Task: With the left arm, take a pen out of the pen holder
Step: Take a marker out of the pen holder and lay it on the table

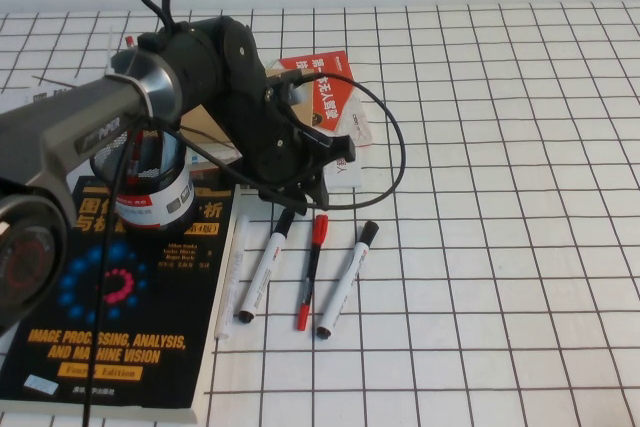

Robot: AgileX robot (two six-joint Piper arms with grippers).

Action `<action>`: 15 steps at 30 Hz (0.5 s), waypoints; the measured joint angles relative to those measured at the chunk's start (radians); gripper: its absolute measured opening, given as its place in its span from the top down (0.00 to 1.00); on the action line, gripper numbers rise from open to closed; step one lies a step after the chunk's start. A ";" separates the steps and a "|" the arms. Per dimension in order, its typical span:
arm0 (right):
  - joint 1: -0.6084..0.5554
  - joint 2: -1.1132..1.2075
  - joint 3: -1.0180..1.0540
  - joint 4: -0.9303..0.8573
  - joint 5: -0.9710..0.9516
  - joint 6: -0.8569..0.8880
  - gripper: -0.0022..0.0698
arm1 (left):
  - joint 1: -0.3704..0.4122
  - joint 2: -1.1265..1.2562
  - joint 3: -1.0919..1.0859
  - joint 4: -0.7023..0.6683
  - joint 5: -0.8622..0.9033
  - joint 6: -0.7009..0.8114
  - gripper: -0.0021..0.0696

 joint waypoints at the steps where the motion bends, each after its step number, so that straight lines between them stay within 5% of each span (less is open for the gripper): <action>1: 0.000 0.000 0.000 0.000 0.000 0.000 0.99 | 0.000 0.000 0.000 0.000 0.002 0.000 0.71; 10: 0.000 0.000 0.000 0.000 0.000 0.000 0.99 | 0.000 0.000 0.000 0.007 0.025 -0.002 0.66; 15: 0.000 0.000 0.000 0.000 0.000 0.000 0.99 | -0.027 -0.053 0.000 0.144 0.025 0.014 0.66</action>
